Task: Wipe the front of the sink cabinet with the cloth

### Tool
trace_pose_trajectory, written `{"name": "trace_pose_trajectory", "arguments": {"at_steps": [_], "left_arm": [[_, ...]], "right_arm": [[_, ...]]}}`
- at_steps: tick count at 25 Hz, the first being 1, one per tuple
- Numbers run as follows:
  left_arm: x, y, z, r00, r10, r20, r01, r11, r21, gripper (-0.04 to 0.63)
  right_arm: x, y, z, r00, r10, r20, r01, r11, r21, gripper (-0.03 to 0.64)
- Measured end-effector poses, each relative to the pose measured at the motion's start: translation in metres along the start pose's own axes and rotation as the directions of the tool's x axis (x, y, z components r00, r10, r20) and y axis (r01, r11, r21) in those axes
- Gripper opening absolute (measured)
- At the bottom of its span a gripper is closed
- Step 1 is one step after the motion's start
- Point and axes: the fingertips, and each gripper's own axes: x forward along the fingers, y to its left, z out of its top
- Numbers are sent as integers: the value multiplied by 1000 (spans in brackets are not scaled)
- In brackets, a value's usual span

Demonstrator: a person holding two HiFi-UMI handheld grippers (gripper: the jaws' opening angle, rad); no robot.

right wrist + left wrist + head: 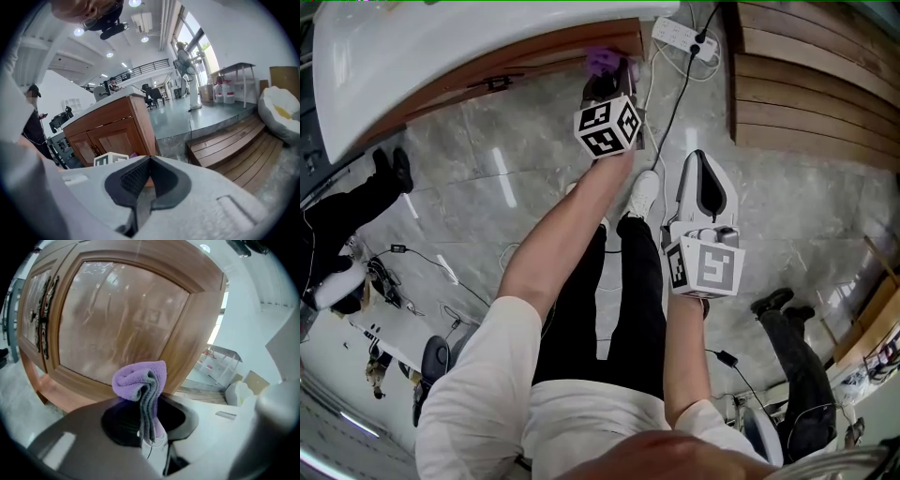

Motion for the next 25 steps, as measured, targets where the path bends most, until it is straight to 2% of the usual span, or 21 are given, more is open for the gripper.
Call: {"name": "trace_pose_trajectory", "arguments": {"at_steps": [3, 6, 10, 14, 17, 19, 22, 25], "left_arm": [[1, -9, -3, 1000, -18, -10, 18, 1000, -24, 64], [-4, -30, -8, 994, -105, -23, 105, 994, -16, 63], [-22, -77, 0, 963, -267, -38, 270, 959, 89, 63], [-57, -105, 22, 950, -309, -50, 313, 940, 135, 63], [-96, -118, 58, 946, -320, -50, 323, 922, 215, 64], [-132, -125, 90, 943, -331, -38, 330, 914, 237, 64], [-186, -136, 151, 937, -351, -6, 339, 901, 270, 64], [-242, -155, 211, 921, -390, 17, 364, 874, 323, 64]], "right_arm": [[-1, -3, 2, 1000, -10, 8, 10, 1000, 0, -3], [-3, -5, 4, 1000, -20, 16, 20, 1000, 6, -3], [-10, -2, 13, 999, -16, 36, 16, 1000, 0, -3], [-29, -2, 33, 999, -21, 45, 21, 1000, 0, -3], [-45, 10, 60, 999, 4, 50, -5, 1000, 8, -3], [-60, 25, 83, 998, 32, 52, -32, 999, -1, -3], [-84, 51, 127, 996, 60, 67, -58, 998, -32, -3], [-111, 80, 175, 989, 106, 102, -101, 994, -51, -2]]}}
